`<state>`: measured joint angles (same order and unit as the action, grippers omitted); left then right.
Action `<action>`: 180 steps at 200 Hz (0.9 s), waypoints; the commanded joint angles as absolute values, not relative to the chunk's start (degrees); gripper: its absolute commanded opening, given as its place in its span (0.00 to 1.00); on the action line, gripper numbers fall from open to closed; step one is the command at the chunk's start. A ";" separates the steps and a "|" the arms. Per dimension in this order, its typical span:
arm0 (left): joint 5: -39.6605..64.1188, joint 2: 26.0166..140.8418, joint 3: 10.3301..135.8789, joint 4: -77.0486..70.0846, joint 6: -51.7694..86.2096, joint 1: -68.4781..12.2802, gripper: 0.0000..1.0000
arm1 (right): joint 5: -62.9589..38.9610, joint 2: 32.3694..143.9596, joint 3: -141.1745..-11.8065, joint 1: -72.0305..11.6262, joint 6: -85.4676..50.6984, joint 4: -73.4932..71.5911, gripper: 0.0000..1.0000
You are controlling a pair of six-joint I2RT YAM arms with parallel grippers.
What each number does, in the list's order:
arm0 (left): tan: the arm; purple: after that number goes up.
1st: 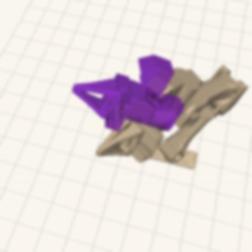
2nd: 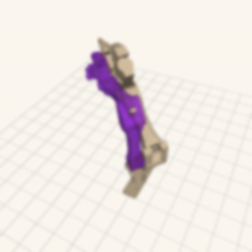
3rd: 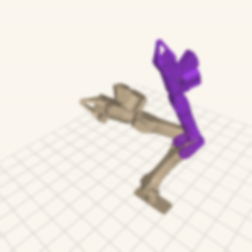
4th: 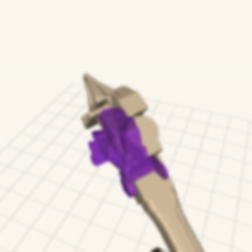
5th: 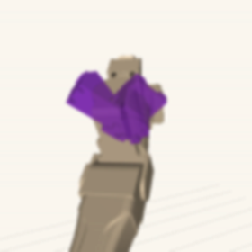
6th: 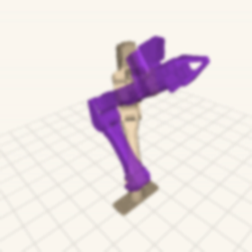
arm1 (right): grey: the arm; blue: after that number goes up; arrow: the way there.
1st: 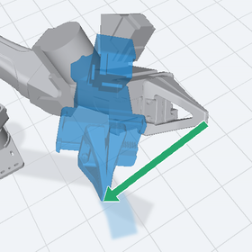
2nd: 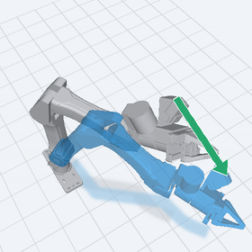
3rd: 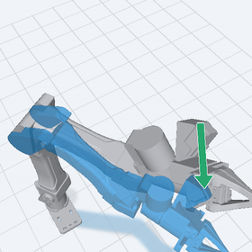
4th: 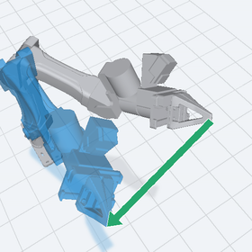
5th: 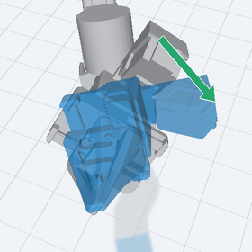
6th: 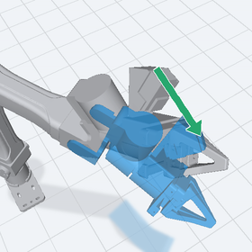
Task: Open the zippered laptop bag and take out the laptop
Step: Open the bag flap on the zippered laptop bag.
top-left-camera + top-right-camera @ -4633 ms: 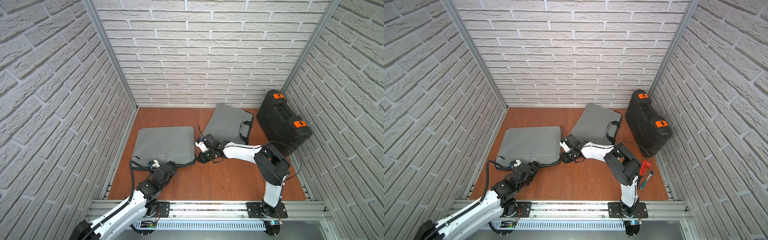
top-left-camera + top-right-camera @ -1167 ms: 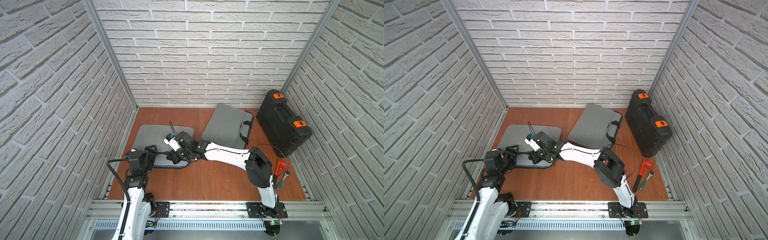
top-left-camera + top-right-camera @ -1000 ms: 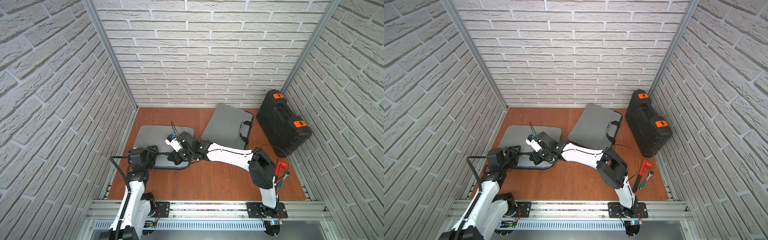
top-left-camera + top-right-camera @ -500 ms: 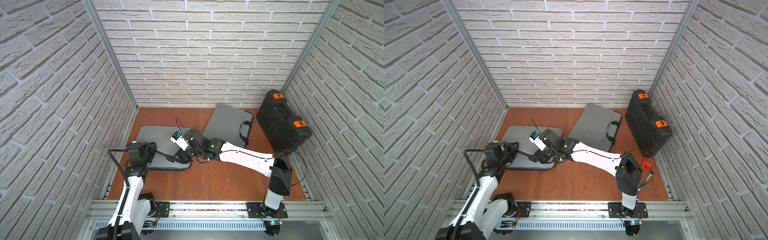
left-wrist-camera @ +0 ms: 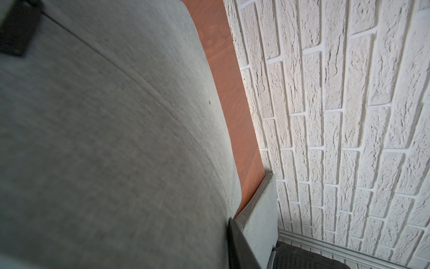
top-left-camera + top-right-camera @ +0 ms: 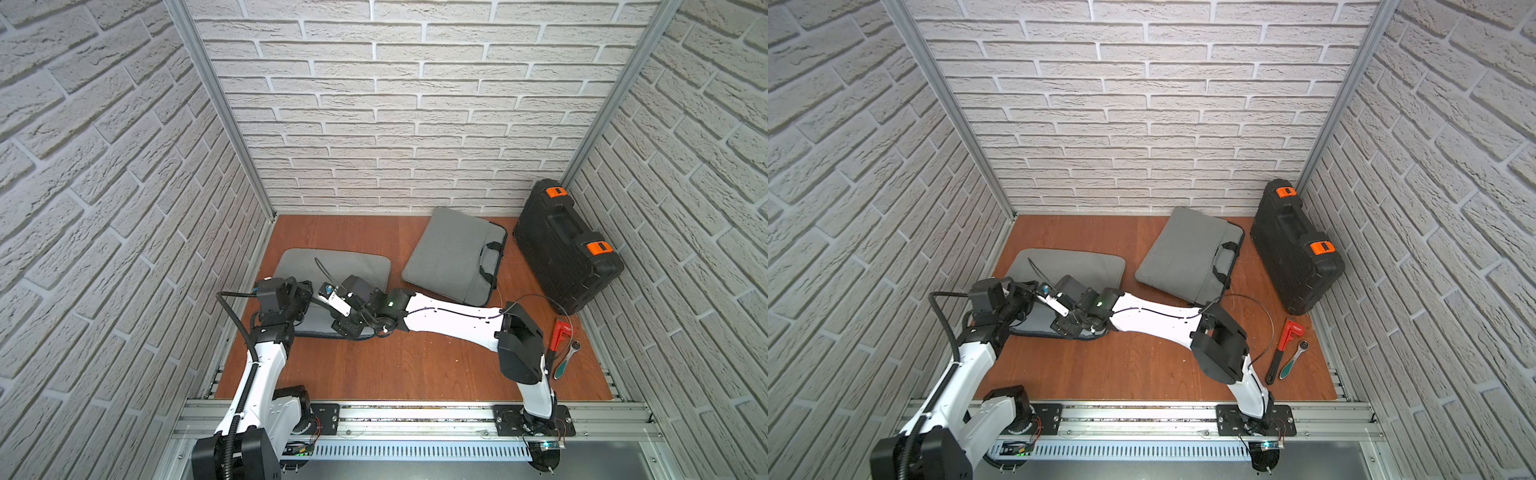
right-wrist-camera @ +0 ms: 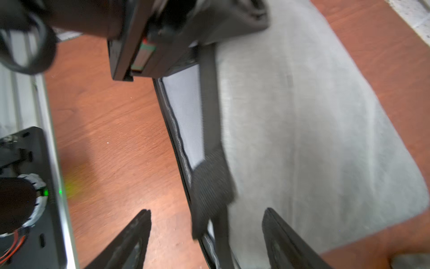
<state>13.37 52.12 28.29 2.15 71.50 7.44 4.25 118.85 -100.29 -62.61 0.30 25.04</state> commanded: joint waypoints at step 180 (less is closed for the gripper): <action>19.38 44.29 29.88 8.53 67.24 15.17 0.98 | 20.49 131.31 -115.76 -58.92 0.70 18.42 0.06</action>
<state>17.19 47.66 28.88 5.50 69.60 13.56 22.90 131.90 -112.62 -60.60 3.33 20.51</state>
